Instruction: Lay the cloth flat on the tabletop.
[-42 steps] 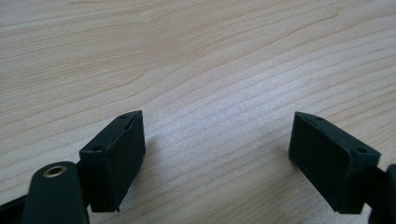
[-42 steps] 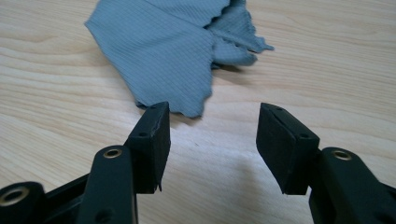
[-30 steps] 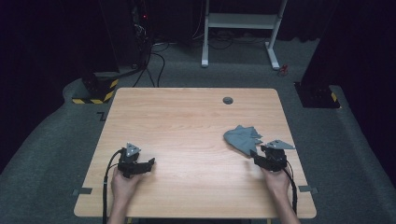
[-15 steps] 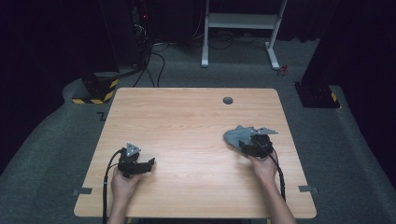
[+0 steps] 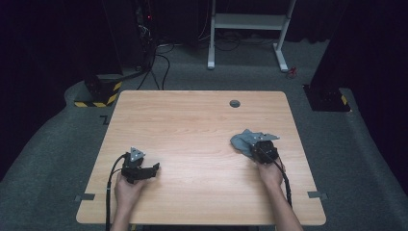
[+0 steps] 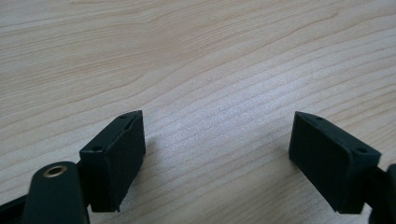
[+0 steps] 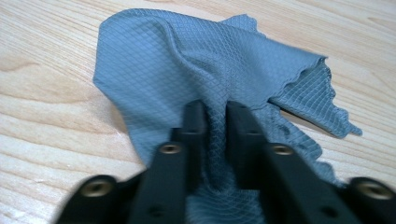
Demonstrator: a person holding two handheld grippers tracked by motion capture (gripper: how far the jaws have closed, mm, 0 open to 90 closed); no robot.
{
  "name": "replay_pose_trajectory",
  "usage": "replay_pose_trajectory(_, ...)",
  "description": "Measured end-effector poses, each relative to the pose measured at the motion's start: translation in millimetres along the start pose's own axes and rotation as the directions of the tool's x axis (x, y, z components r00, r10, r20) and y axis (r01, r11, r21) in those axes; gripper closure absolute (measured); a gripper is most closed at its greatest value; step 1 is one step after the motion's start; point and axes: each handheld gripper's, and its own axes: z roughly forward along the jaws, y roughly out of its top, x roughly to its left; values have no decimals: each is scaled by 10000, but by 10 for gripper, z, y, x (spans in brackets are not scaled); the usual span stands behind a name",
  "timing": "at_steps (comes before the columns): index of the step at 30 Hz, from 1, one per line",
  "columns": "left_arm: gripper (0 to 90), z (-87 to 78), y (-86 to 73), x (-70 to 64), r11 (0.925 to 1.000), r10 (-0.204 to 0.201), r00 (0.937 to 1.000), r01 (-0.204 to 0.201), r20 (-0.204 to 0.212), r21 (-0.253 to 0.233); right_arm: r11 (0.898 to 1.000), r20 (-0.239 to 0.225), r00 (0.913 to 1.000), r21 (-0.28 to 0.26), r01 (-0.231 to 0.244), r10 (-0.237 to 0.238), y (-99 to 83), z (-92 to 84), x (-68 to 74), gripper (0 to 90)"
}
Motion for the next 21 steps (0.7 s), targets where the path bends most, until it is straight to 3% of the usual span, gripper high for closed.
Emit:
replay_pose_trajectory(1,190,0,0,0,10000,0,10000,0,0,0,10000,-56,10000,21,-2,2,-2,-4,-9,863)
replay_pose_trajectory(7,190,0,0,-1,10000,-2,10000,2,-12,0,9999,-400,9991,-46,-155,153,-14,-10,-45,882)
replay_pose_trajectory(8,190,0,0,-1,10000,-8,10000,8,-13,-1,9997,-629,9979,-154,-182,172,-15,-30,-34,885)
replay_pose_trajectory(11,190,1,1,-1,10000,-5,10000,5,-11,-1,9992,-736,9973,-396,28,-57,7,-65,6,888)
replay_pose_trajectory(17,191,0,0,0,10000,-7,10000,7,-7,2,9987,-1262,9920,-504,14,-78,-3,-66,75,890)
replay_pose_trajectory(21,191,0,0,0,10000,-14,10000,14,-5,-5,9962,-1592,9863,-813,303,-430,32,-122,183,891)
